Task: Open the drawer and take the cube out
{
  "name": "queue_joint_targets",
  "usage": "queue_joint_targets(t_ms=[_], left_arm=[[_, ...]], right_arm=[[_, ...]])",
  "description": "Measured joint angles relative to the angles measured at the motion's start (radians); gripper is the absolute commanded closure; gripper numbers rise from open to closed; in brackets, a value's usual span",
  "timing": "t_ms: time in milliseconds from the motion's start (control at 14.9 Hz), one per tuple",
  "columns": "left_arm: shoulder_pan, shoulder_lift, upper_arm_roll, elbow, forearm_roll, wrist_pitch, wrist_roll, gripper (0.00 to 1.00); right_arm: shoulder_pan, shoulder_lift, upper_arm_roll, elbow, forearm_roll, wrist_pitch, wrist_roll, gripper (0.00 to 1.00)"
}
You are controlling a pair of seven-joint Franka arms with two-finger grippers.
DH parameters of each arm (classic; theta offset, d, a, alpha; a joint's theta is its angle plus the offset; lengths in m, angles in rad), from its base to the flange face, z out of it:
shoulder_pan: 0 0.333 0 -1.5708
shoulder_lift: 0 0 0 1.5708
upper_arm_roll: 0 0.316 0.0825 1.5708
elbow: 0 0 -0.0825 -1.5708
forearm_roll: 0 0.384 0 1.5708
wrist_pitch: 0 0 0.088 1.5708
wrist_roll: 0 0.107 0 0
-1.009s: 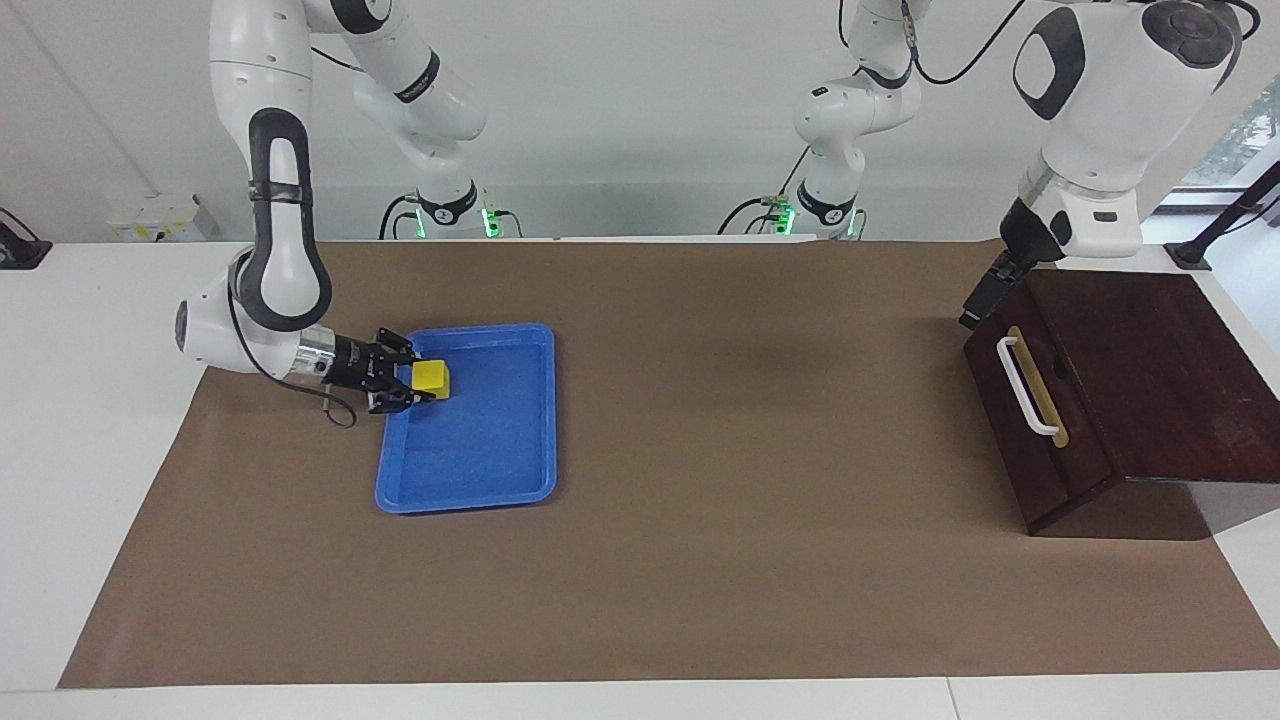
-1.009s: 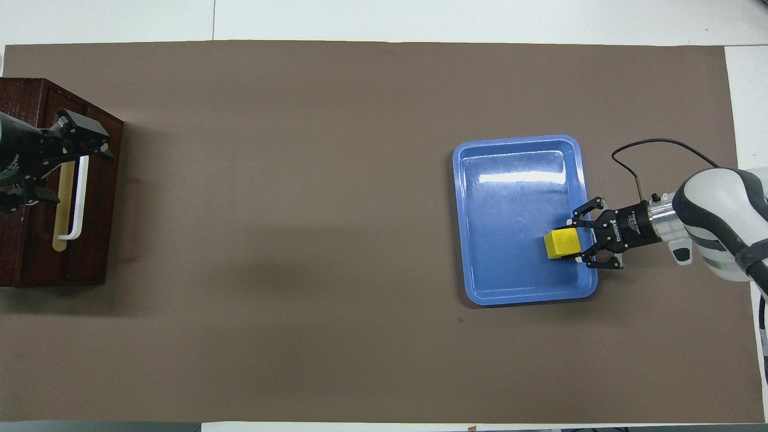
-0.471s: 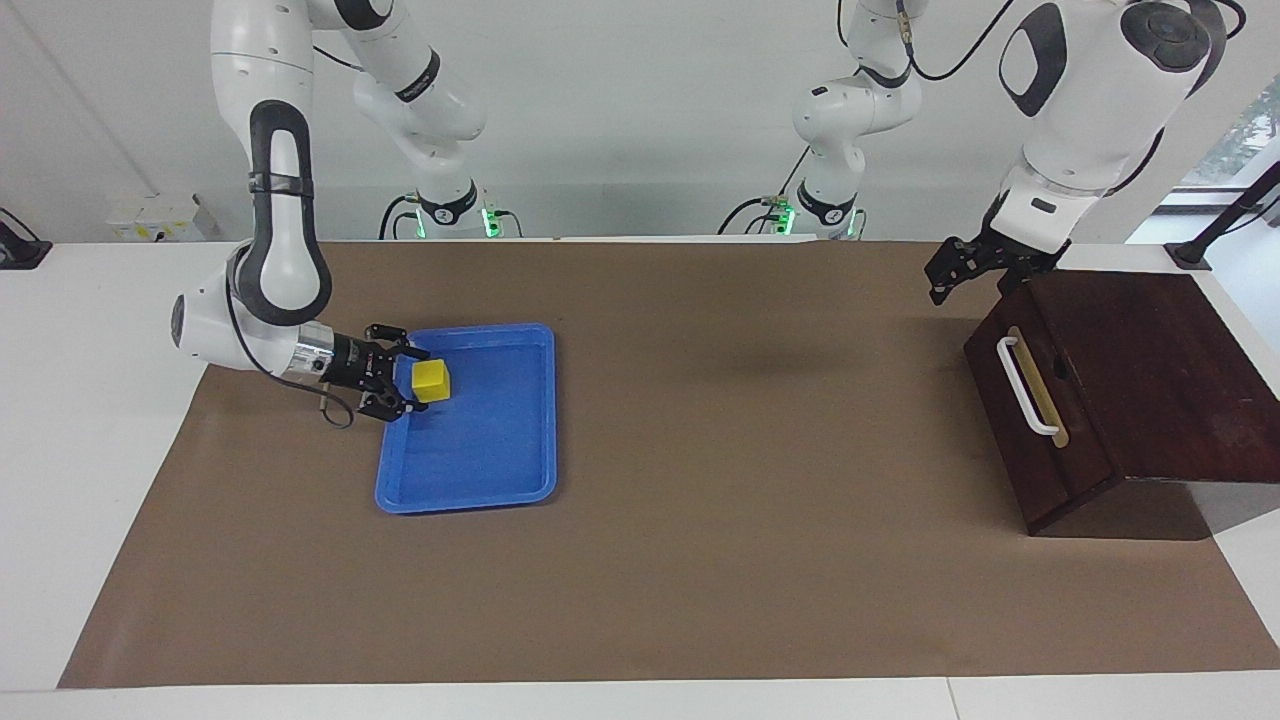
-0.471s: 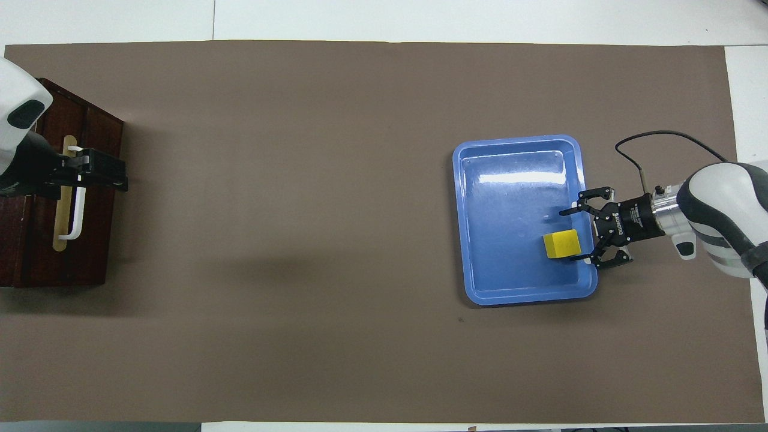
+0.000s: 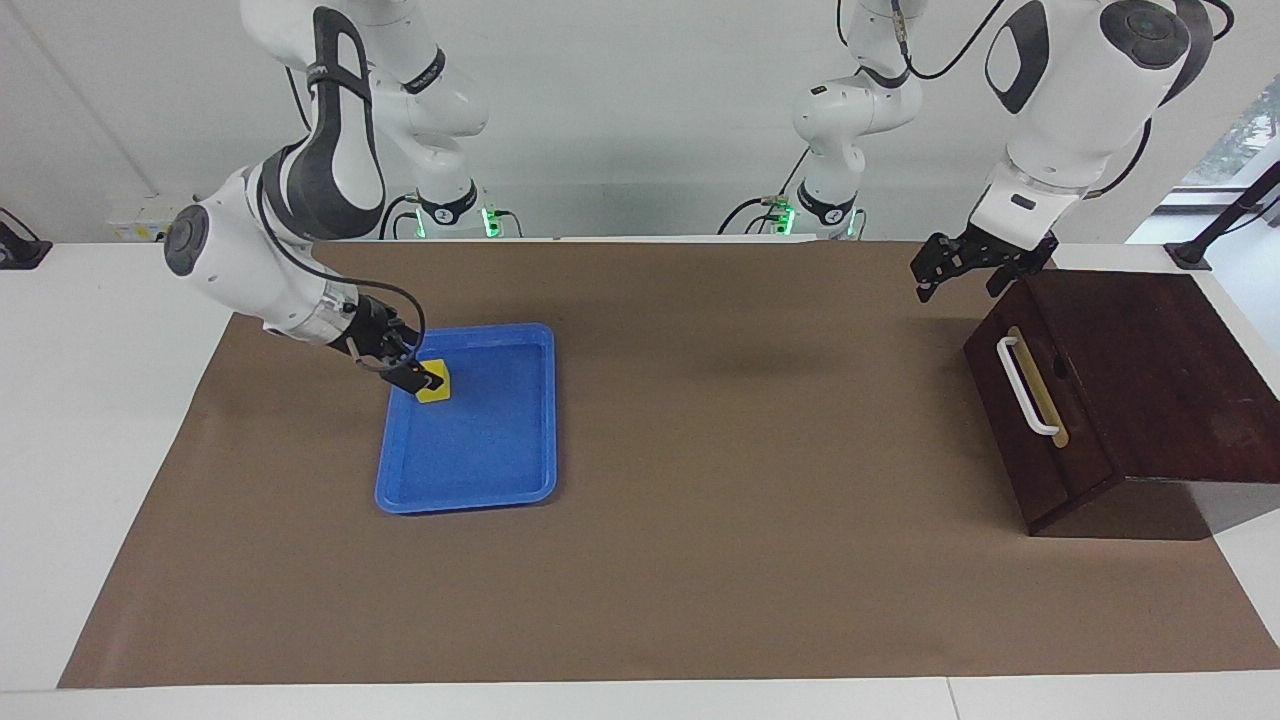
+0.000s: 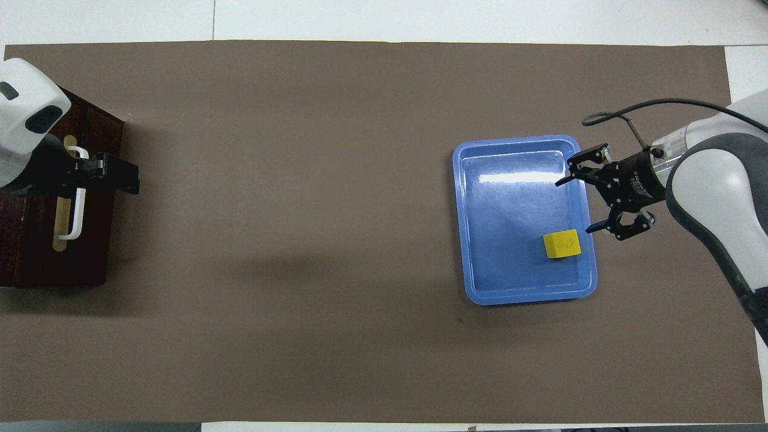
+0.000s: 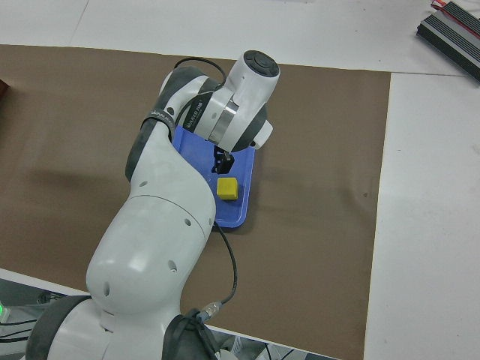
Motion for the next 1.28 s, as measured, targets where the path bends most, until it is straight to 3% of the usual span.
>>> queue_joint_targets(t_ms=[404, 807, 1278], left_arm=[[0.0, -0.001, 0.003, -0.001, 0.0, -0.029, 0.102, 0.0], [0.002, -0.003, 0.007, -0.001, 0.0, -0.029, 0.102, 0.0], [0.012, -0.004, 0.017, -0.001, 0.0, -0.029, 0.102, 0.0]], right_arm=[[0.011, -0.015, 0.001, 0.178, -0.198, -0.147, -0.436, 0.0], [0.063, -0.135, 0.005, 0.219, -0.375, -0.248, -0.733, 0.0], [0.062, -0.133, 0.006, 0.212, -0.393, -0.266, -0.807, 0.0]])
